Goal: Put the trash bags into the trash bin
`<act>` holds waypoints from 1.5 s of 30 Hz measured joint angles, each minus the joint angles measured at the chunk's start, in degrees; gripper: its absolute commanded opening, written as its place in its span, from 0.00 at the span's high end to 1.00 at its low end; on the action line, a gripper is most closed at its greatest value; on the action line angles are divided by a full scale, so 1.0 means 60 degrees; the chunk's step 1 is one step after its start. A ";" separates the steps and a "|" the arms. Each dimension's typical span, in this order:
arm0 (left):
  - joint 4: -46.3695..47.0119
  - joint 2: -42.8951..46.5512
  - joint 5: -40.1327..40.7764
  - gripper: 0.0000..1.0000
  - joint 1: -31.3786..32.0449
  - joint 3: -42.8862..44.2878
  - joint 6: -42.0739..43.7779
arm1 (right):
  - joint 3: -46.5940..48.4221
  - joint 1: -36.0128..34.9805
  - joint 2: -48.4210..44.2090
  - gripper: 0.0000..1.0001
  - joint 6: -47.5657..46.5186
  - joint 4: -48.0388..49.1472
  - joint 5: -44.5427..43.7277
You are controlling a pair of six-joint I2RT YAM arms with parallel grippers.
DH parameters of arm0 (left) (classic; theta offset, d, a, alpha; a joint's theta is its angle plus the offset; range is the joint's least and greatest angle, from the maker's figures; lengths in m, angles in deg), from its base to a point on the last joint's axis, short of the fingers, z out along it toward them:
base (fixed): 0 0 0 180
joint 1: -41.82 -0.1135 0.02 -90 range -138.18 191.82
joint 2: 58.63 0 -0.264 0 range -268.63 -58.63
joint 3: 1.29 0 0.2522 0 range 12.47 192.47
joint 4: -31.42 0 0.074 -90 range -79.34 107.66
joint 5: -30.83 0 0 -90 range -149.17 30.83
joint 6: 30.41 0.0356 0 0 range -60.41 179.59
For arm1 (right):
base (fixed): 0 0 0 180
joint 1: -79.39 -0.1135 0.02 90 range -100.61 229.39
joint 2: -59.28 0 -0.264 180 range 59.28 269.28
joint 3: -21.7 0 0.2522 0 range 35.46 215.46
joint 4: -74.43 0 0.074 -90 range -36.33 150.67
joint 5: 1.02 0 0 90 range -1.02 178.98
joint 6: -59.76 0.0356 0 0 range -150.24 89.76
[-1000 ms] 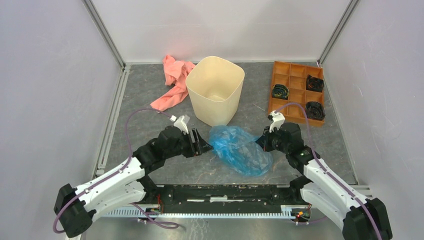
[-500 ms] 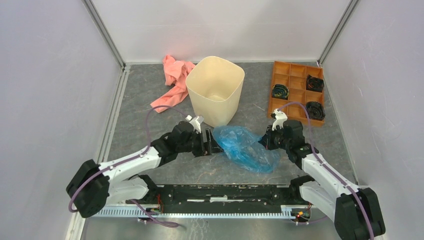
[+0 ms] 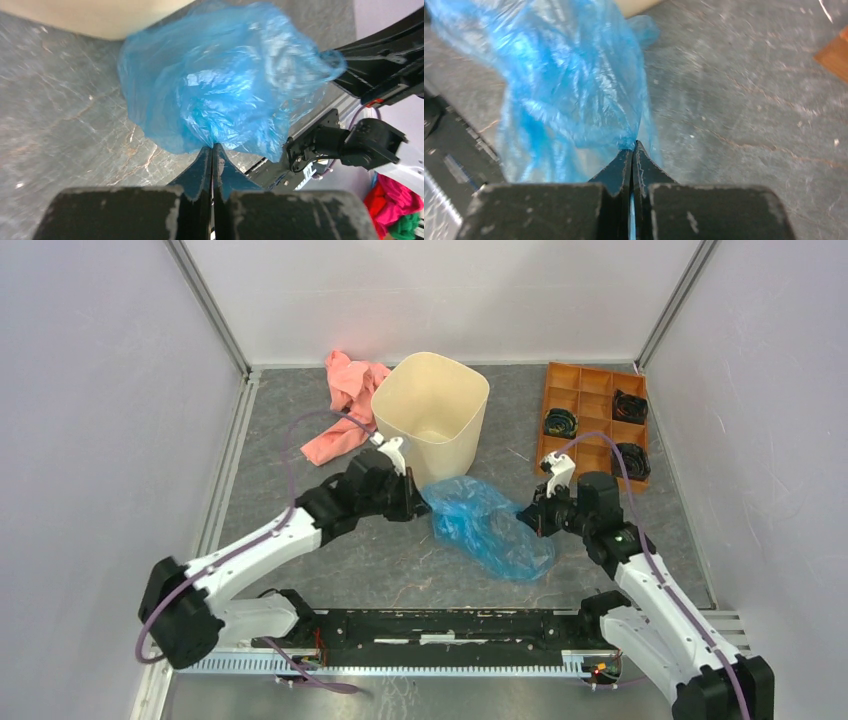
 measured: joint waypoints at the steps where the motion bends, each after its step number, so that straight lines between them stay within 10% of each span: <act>1: -0.0510 0.0302 0.0091 0.98 -0.0011 0.0324 0.0219 | 0.0219 -0.0044 -0.0080 0.99 -0.0098 -0.0186 0.0226; 12: -0.4688 0.4481 0.1504 0.98 -0.0011 0.4710 0.1472 | 0.3388 -0.0608 -0.1800 1.00 -0.0612 -0.1122 0.2160; 23: -0.5162 0.3370 0.0503 0.98 -0.0011 0.1497 0.0947 | 0.0226 -0.0619 -0.1330 1.00 -0.0091 -0.1869 0.0914; 45: -0.1093 0.5246 -0.3122 0.98 -0.0011 0.3264 0.0335 | 0.1916 -0.0623 -0.2492 1.00 0.1035 -0.0215 0.1534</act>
